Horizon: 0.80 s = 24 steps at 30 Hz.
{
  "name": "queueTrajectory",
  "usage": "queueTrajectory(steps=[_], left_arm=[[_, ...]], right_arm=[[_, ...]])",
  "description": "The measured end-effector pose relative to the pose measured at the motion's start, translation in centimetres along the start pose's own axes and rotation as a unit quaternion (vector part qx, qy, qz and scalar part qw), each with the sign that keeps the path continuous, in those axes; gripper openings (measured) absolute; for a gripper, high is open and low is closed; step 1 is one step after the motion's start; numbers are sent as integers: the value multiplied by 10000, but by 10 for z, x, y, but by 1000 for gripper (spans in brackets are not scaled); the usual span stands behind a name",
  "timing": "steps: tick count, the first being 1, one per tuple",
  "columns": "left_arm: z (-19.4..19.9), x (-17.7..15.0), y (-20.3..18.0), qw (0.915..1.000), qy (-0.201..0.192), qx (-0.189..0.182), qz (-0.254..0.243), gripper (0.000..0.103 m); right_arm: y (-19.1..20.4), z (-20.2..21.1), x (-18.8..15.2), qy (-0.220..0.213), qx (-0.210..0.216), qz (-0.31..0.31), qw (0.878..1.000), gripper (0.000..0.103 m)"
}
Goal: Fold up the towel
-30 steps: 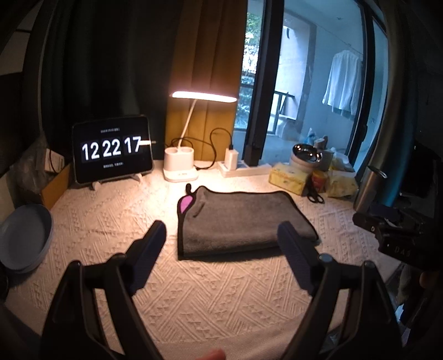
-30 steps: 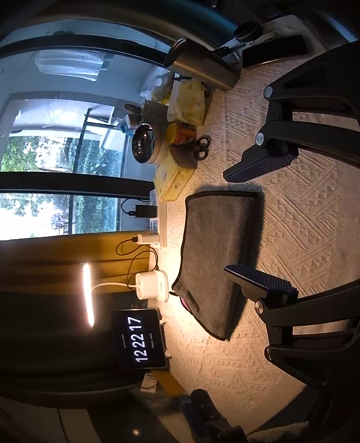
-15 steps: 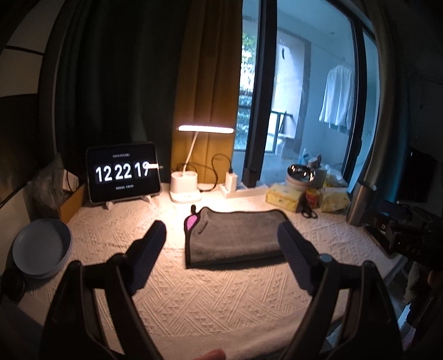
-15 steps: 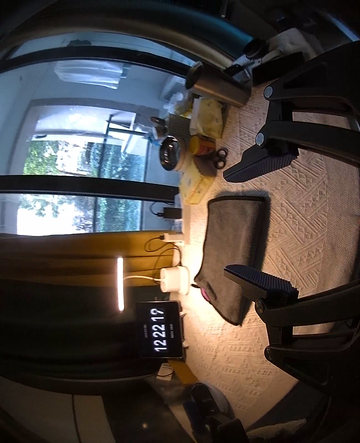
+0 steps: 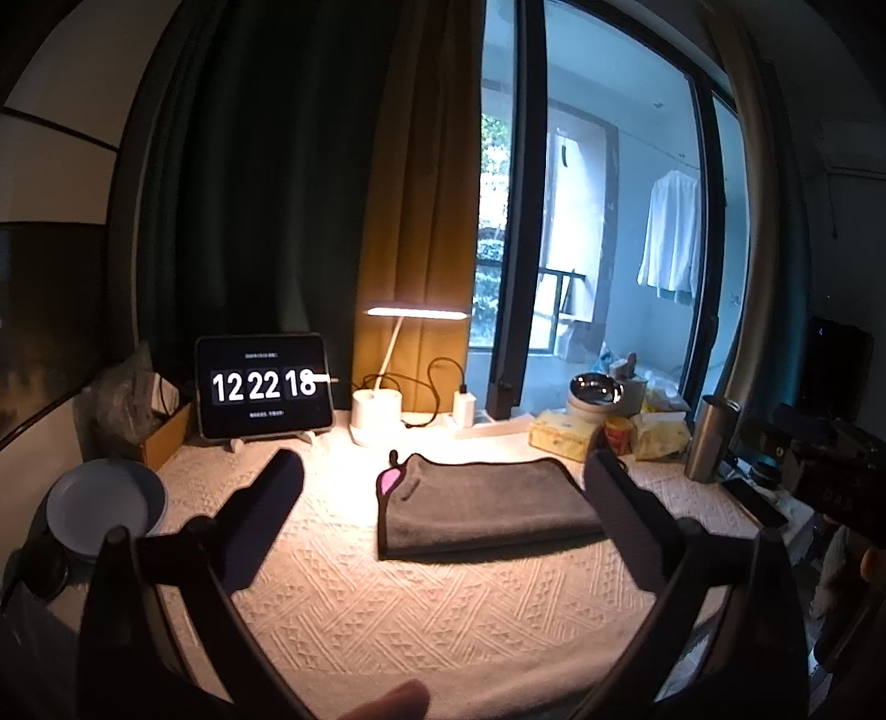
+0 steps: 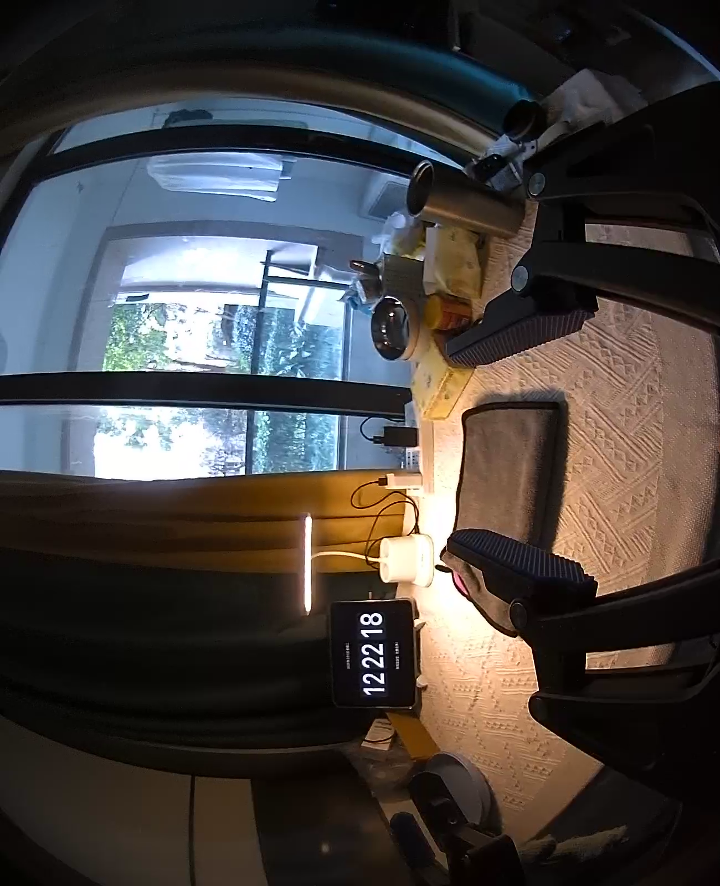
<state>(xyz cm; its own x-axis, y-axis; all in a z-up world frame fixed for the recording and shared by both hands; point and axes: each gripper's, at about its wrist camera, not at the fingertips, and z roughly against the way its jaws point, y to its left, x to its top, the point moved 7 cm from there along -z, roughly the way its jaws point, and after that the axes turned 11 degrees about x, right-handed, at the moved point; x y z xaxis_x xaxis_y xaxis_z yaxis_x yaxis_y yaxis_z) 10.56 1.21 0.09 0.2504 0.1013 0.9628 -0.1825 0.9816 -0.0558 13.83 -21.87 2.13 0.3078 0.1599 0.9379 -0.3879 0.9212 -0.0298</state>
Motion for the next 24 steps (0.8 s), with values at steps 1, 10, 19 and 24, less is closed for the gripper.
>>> queueTrajectory(steps=[1, 10, 19, 24], left_arm=[[2, 1, 1, 10000, -22, 44, 2, 102], [3, 1, 5, 9998, -52, 203, 7, 102], [5, 1, 2, 9998, -60, 187, -52, 102], [5, 1, 2, 9998, -60, 185, -53, 102]], right_arm=[[0, -1, 0, -3, -2, 3, 10000, 65], [1, 4, 2, -72, 2, 11, 10000, 65], [1, 3, 1, -74, 9, 4, 10000, 65], [1, 3, 1, -66, 17, -3, 10000, 65]])
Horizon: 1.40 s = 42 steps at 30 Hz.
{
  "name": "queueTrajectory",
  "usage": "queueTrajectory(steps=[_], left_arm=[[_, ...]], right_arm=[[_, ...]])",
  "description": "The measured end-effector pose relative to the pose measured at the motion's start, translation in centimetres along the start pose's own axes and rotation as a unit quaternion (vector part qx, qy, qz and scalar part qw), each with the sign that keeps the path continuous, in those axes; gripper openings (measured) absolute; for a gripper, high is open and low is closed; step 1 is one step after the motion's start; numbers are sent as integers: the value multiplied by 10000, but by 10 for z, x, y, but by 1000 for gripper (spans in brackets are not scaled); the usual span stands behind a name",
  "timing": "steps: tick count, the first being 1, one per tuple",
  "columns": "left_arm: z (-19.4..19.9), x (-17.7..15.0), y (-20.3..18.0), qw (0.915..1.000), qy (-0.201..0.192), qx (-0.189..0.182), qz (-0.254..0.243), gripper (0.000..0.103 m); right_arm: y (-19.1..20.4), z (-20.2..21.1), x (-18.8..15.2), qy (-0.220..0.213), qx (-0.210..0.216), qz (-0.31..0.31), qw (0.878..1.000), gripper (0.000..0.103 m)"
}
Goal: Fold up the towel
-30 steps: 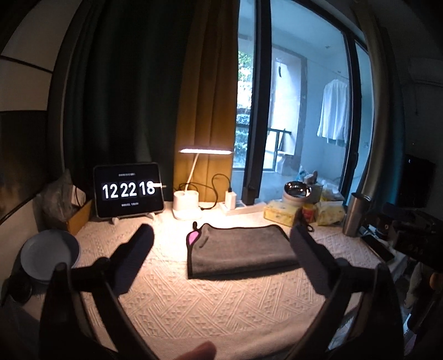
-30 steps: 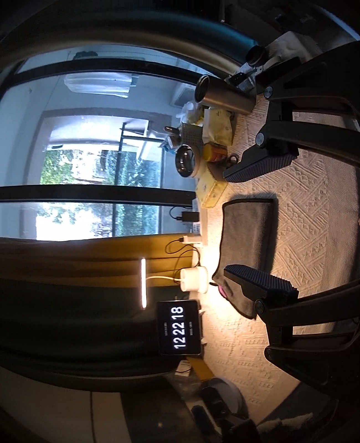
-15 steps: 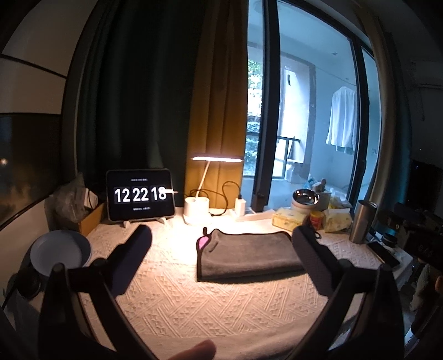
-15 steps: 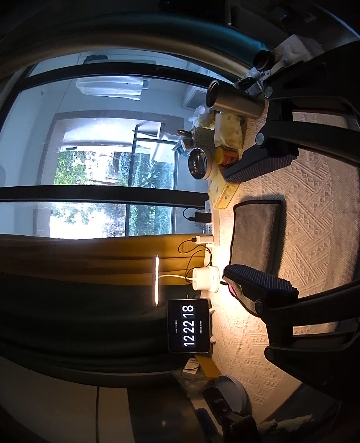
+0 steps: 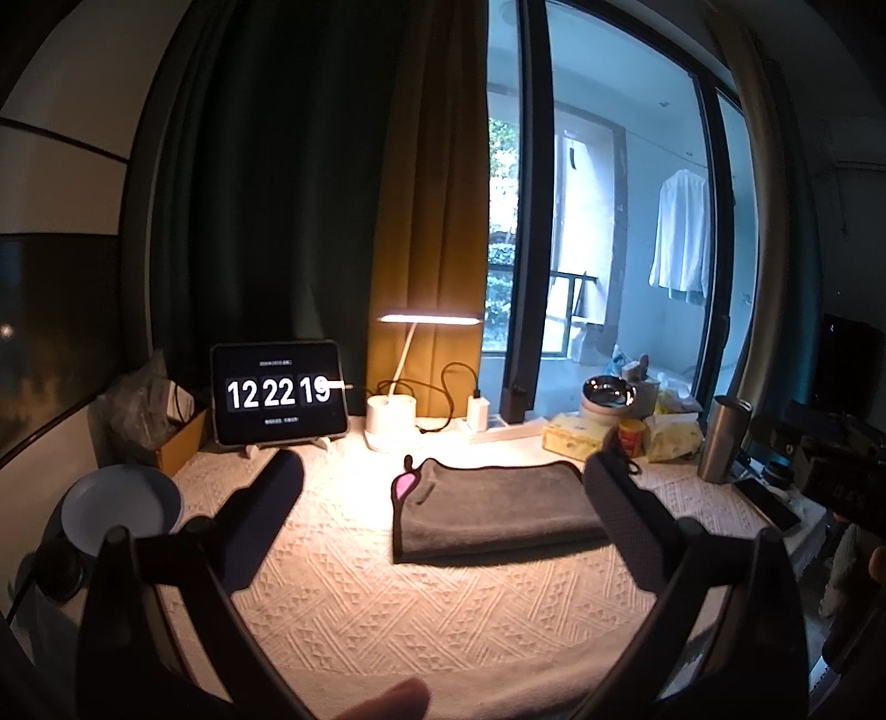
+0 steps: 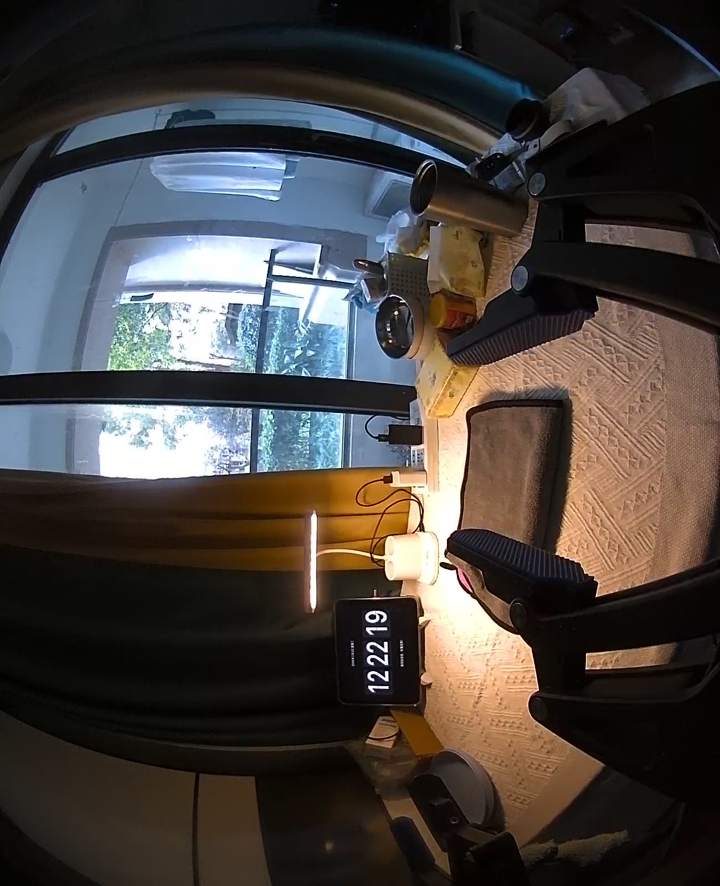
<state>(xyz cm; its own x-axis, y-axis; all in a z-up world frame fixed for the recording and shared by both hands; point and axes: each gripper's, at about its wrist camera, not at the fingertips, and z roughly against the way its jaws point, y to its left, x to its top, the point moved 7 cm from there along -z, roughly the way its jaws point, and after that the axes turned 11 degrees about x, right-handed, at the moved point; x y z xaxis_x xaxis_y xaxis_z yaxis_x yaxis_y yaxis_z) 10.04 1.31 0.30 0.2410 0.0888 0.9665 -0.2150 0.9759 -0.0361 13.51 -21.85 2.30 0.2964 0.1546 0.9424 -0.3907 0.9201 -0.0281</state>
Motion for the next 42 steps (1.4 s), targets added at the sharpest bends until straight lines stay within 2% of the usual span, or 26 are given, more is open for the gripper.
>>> queueTrajectory(steps=[42], left_arm=[[3, 6, 2, 9999, -48, 85, 63, 102]], right_arm=[[2, -2, -3, 37, 43, -16, 10000, 65]])
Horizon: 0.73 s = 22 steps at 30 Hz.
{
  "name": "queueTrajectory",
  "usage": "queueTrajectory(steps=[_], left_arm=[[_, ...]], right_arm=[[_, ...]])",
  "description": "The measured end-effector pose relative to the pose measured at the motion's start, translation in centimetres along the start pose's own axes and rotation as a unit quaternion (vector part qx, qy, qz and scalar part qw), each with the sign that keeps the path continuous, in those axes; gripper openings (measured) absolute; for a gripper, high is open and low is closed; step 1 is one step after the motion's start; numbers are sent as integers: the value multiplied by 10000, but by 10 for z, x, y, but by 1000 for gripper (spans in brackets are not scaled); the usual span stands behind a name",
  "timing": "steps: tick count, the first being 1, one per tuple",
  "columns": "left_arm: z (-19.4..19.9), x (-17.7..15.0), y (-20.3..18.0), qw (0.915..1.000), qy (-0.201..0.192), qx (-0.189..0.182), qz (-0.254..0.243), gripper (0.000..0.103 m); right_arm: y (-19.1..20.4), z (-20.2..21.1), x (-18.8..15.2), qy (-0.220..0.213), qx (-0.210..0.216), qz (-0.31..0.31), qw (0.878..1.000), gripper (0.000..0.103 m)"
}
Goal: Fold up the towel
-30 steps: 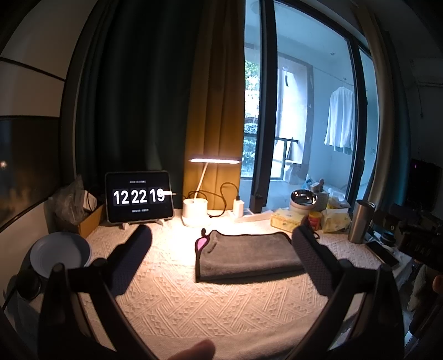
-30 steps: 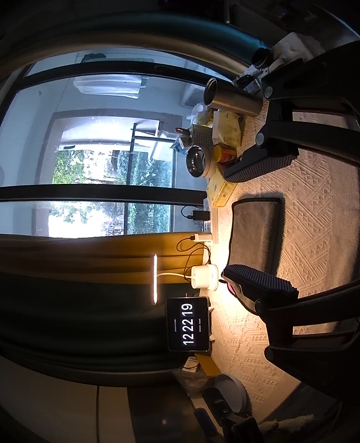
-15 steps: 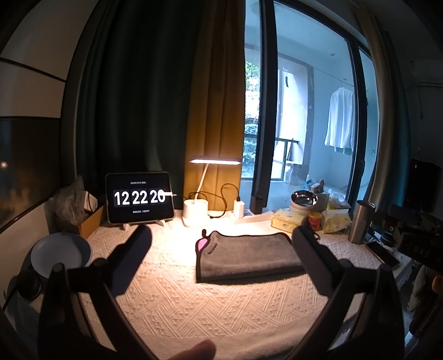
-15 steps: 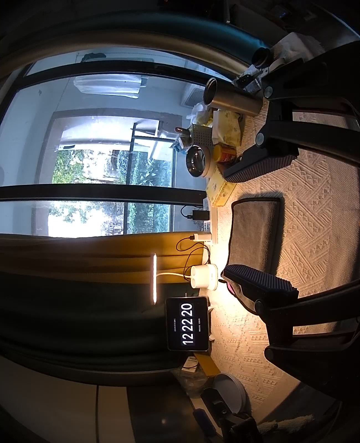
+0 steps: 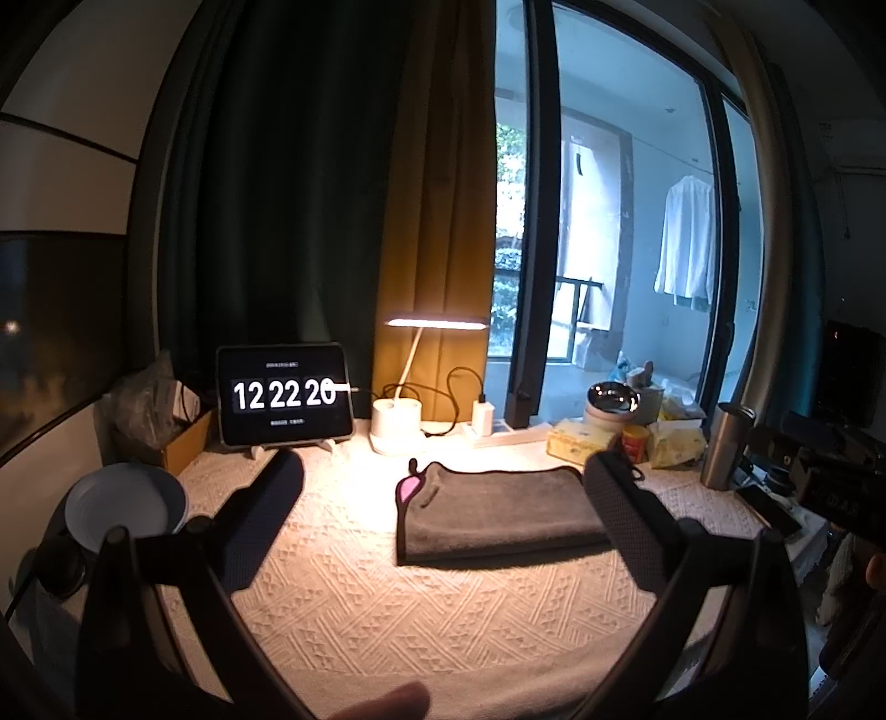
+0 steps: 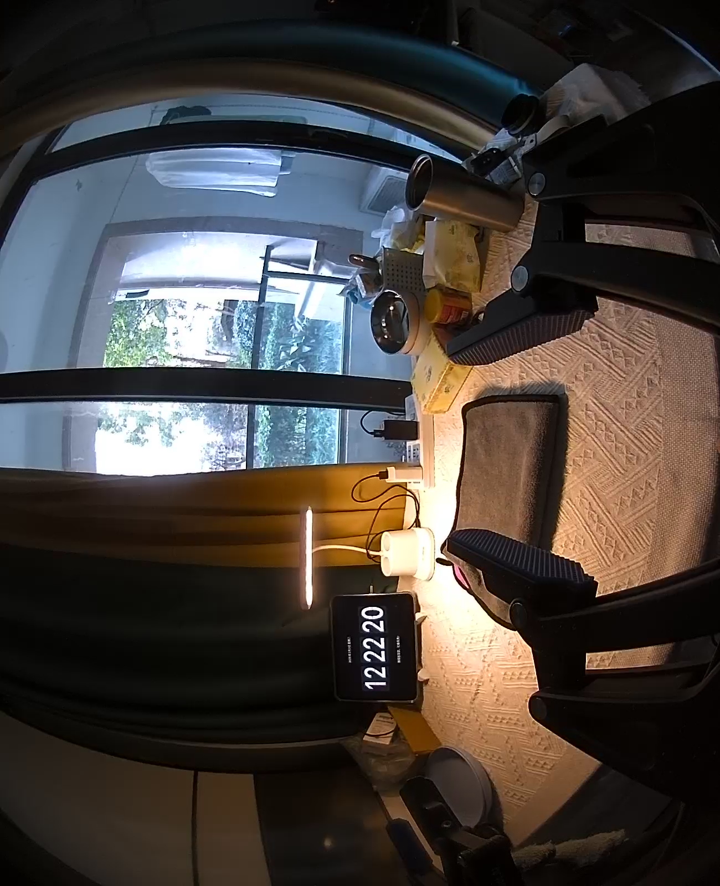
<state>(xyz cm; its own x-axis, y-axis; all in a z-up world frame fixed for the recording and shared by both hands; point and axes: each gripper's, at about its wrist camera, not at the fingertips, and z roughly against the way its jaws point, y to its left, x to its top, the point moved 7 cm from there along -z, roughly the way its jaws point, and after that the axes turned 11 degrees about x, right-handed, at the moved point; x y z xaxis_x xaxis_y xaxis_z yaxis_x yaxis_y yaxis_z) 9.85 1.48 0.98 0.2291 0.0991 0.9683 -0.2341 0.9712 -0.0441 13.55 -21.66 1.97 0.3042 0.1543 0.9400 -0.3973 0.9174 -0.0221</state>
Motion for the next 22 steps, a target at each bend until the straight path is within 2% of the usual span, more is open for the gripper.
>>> queueTrajectory(steps=[22], left_arm=[[-11, -11, -12, 9997, 129, -139, -129, 102]], right_arm=[[3, -11, -8, 84, 86, -80, 9999, 65]])
